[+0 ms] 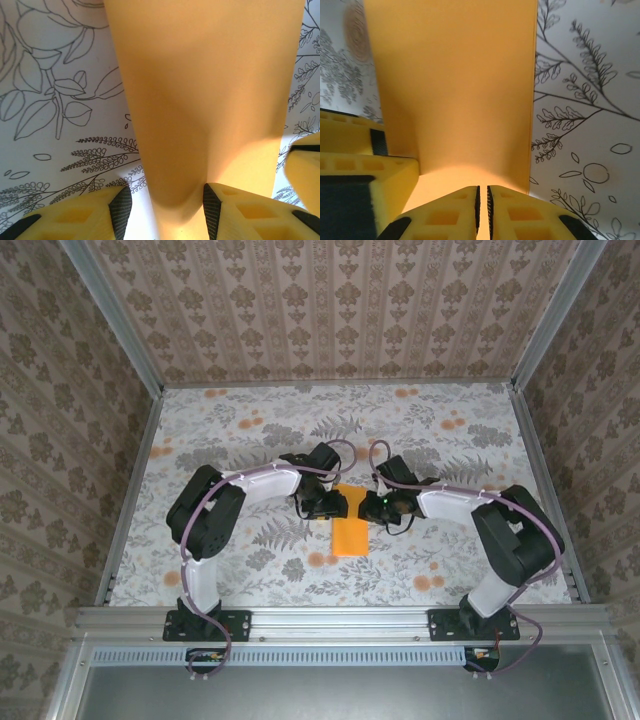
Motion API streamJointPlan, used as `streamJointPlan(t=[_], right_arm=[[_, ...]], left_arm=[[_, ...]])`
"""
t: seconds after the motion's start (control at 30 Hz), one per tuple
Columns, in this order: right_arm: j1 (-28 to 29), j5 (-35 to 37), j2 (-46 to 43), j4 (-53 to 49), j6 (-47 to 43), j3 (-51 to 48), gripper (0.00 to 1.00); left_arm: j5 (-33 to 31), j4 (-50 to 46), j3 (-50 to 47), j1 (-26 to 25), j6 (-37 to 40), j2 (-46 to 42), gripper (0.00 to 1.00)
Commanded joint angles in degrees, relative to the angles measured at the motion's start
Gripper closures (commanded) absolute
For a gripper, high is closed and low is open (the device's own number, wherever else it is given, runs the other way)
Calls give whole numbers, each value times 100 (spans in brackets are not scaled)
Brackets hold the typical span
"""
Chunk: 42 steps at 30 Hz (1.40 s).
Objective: Fold a paper plane with a square sheet of paper (fold left side to right side)
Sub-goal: Hold the square sheet of paper at the center of the table.
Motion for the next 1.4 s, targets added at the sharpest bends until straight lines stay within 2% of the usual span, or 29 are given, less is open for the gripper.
streamJointPlan(t=[0.0, 0.37, 0.73, 0.83, 1.0, 1.13, 1.37], right_arm=[[33, -128, 187, -30, 60, 195, 85], [39, 138, 495, -608, -65, 261, 85], [38, 257, 620, -830, -111, 164, 86], [38, 267, 609, -839, -111, 173, 86], [38, 276, 630, -895, -129, 212, 86], [38, 267, 637, -918, -146, 226, 86], [38, 302, 643, -975, -172, 226, 86]], left_arm=[[-261, -100, -125, -85, 123, 420, 52], [-328, -99, -112, -82, 131, 216, 52], [-408, -13, -255, 171, 263, -1120, 44], [-94, 190, -383, 186, 254, -1273, 49], [867, 1032, -741, 185, 13, -1144, 70], [1437, 1639, -948, 184, -192, -911, 78], [1329, 1587, -1021, 183, -146, -558, 85]])
